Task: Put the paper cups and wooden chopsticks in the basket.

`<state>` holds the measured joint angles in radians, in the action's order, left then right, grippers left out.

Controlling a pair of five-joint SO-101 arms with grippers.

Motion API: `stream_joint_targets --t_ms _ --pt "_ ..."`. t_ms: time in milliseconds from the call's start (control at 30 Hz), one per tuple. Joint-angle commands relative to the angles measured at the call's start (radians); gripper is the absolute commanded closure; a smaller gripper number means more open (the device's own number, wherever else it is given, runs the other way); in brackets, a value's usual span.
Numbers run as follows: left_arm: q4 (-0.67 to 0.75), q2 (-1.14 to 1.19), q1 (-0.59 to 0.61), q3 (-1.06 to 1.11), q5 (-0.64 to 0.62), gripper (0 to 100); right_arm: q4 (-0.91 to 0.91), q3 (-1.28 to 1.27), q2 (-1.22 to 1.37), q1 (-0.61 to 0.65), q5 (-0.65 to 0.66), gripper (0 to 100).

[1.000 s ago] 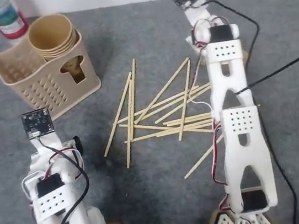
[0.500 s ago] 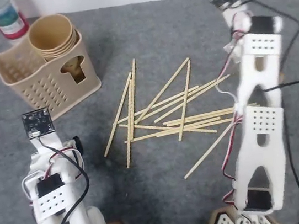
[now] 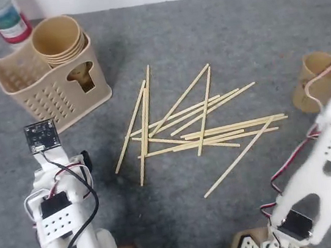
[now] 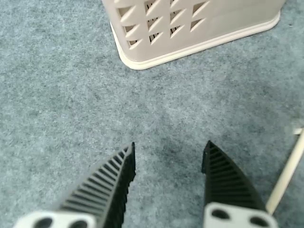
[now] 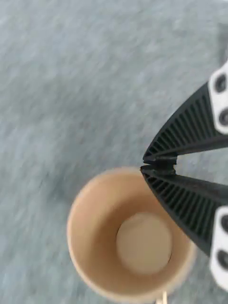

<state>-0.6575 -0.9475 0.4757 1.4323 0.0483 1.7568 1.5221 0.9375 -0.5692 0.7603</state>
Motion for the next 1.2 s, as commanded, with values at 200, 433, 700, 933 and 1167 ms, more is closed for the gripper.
stream_joint_targets --t_ms 200,433,700,933,1167 --pt "0.017 -0.018 -0.003 -0.004 -0.012 78 0.044 0.038 -0.217 -0.097 0.006 99.1" --pt "0.017 -0.018 -0.005 -0.004 -0.012 78 0.045 0.037 -0.403 -0.067 -0.043 99.1" --pt "0.017 -0.018 -0.005 -0.004 -0.012 78 0.036 0.044 -0.679 0.137 -0.068 99.0" --pt "0.017 -0.018 -0.005 -0.004 -0.012 78 -0.07 0.044 -0.915 0.252 -0.5 99.0" --pt "0.017 -0.018 -0.005 -0.004 -0.012 78 0.047 0.031 -1.078 0.317 -0.672 99.0"
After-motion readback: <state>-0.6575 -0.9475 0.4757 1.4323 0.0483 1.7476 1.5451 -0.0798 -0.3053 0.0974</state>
